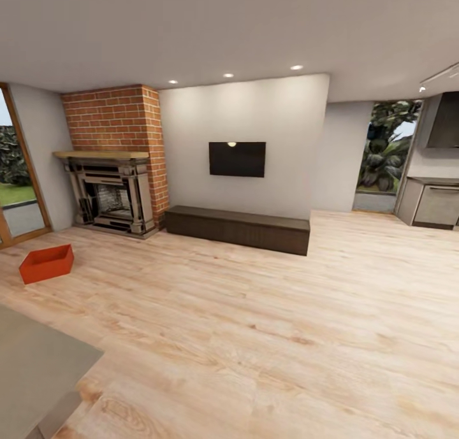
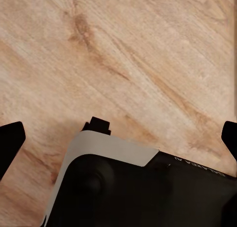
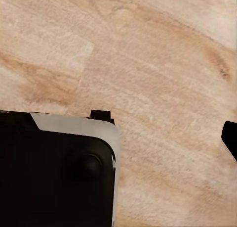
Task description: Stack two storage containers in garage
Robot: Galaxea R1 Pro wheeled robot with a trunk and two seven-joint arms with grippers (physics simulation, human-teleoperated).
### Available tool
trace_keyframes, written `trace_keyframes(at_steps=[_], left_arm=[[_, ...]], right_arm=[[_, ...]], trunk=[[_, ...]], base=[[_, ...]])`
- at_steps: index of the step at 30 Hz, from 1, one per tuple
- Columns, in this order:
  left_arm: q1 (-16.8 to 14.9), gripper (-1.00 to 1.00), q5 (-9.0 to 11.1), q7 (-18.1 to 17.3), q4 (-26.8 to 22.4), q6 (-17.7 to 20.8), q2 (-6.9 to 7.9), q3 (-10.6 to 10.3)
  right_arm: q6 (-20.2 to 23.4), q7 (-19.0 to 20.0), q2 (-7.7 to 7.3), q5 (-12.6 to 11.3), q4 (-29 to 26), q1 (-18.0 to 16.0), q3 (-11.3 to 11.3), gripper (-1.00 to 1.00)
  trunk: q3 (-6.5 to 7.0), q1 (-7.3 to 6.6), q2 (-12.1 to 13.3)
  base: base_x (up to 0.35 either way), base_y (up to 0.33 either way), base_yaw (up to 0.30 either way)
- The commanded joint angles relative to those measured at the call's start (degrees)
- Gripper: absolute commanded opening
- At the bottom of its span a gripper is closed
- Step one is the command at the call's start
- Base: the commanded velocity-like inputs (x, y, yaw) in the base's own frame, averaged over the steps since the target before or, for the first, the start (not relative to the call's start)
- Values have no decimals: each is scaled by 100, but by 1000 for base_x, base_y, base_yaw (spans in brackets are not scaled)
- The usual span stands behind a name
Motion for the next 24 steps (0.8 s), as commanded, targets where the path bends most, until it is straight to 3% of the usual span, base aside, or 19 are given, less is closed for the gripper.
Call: trace_keyframes(at_steps=[1,24], left_arm=[[-4,100,28,12,2,-15,-1,-23],[-4,100,29,12,2,-15,-1,-23]], right_arm=[[-26,-3,3,-38,14,-6,48,100],[-24,-3,3,-38,14,-6,48,100]], trunk=[[-8,4,-4],[-8,4,-4]], base=[[327,0,0],[327,0,0]])
